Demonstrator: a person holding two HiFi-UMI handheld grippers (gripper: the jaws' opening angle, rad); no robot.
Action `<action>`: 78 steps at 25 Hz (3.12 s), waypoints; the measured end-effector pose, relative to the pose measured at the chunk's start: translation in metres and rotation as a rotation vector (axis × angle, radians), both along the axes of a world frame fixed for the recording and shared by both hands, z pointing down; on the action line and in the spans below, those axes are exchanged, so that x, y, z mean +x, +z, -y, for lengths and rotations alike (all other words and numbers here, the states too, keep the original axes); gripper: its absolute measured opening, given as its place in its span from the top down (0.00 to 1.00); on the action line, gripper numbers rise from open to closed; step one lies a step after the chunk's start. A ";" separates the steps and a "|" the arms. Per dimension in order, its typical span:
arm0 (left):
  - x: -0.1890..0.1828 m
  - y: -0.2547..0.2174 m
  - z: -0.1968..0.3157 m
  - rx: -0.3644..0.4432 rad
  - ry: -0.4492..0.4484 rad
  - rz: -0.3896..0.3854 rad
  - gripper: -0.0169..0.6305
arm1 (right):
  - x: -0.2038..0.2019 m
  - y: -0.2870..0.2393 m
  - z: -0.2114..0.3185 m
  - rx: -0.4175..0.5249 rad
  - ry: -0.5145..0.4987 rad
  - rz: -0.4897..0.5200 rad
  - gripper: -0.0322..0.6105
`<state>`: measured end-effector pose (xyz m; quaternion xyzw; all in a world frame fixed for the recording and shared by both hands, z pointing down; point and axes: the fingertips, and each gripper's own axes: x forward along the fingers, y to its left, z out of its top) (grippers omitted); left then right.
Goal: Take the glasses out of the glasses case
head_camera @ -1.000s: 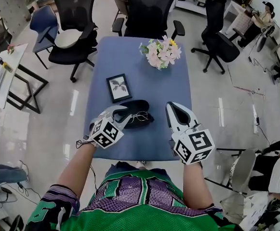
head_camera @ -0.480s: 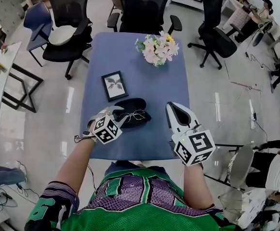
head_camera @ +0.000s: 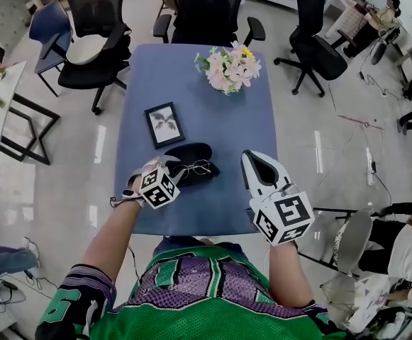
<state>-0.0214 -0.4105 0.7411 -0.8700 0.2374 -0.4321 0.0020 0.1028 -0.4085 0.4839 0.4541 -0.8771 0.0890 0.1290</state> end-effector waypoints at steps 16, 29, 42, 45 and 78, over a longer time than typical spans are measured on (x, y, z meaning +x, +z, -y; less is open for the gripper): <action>0.002 0.003 -0.005 -0.075 0.004 0.062 0.95 | 0.003 -0.002 0.000 -0.002 0.014 0.022 0.95; 0.000 -0.029 -0.009 -0.018 -0.031 0.009 0.95 | -0.002 -0.016 -0.011 0.020 0.013 0.050 0.95; 0.000 -0.089 -0.010 0.104 -0.128 -0.113 0.95 | 0.007 -0.043 -0.031 0.066 0.052 0.065 0.95; 0.000 -0.101 -0.009 0.150 -0.153 -0.131 0.95 | 0.013 -0.049 -0.035 0.072 0.075 0.075 0.95; -0.063 -0.249 -0.074 0.361 -0.325 -0.546 0.95 | -0.015 -0.091 -0.115 0.206 0.206 0.137 0.95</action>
